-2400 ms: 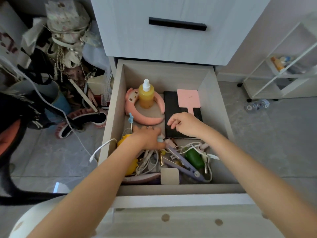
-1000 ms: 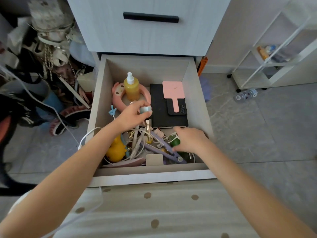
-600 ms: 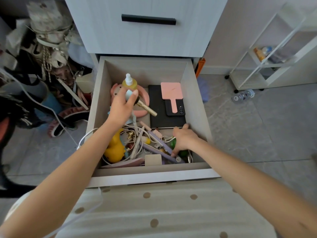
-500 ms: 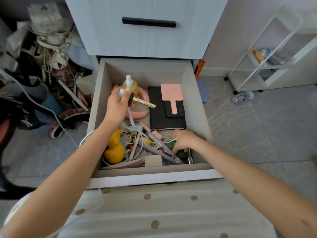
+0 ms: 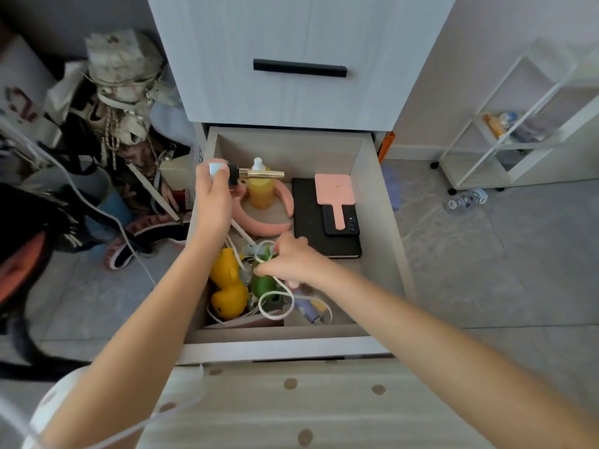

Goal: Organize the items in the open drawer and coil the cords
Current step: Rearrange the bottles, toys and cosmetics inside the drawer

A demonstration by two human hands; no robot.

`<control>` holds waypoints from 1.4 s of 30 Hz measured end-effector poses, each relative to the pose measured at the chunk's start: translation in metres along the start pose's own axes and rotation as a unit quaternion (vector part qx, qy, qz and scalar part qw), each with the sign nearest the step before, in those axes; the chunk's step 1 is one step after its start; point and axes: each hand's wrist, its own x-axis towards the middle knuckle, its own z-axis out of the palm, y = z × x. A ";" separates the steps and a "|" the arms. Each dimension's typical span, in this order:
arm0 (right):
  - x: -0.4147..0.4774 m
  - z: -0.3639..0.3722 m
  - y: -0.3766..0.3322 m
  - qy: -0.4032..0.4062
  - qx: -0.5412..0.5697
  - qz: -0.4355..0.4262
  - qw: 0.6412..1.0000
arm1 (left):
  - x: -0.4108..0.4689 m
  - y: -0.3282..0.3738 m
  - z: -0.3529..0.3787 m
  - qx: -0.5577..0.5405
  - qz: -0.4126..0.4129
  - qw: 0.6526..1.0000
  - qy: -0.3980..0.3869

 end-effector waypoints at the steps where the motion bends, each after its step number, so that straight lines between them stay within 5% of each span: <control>1: 0.002 0.008 -0.004 0.019 0.007 -0.012 1.000 | -0.002 0.003 -0.002 0.009 0.029 1.000 -0.003; 6: 0.003 0.029 0.001 -0.023 -0.017 -0.076 0.997 | -0.004 0.006 -0.008 0.012 0.072 0.997 -0.025; 11: -0.001 0.029 0.043 0.008 -0.367 -0.106 0.924 | -0.004 0.001 -0.009 0.015 0.071 0.995 -0.075; 17: -0.004 0.022 0.016 -0.172 -0.137 -0.056 0.974 | -0.010 0.000 -0.005 0.037 0.085 0.989 -0.113; 20: -0.001 -0.002 0.018 -0.126 -0.190 -0.081 0.970 | -0.011 -0.001 -0.005 0.051 0.089 0.988 -0.115; 23: 0.018 -0.019 0.037 0.056 -0.252 -0.068 0.964 | -0.009 -0.004 -0.003 0.061 0.075 0.990 -0.106; 27: 0.058 -0.024 0.057 0.228 -0.132 -0.028 0.964 | -0.005 -0.011 -0.003 0.077 0.042 0.992 -0.093; 34: 0.101 -0.030 0.046 -0.007 -0.259 -0.027 0.965 | 0.004 -0.019 -0.006 0.041 -0.038 0.994 -0.091; 42: 0.122 -0.001 0.036 0.128 -0.233 -0.025 0.964 | 0.001 -0.020 -0.002 0.060 -0.026 0.987 -0.148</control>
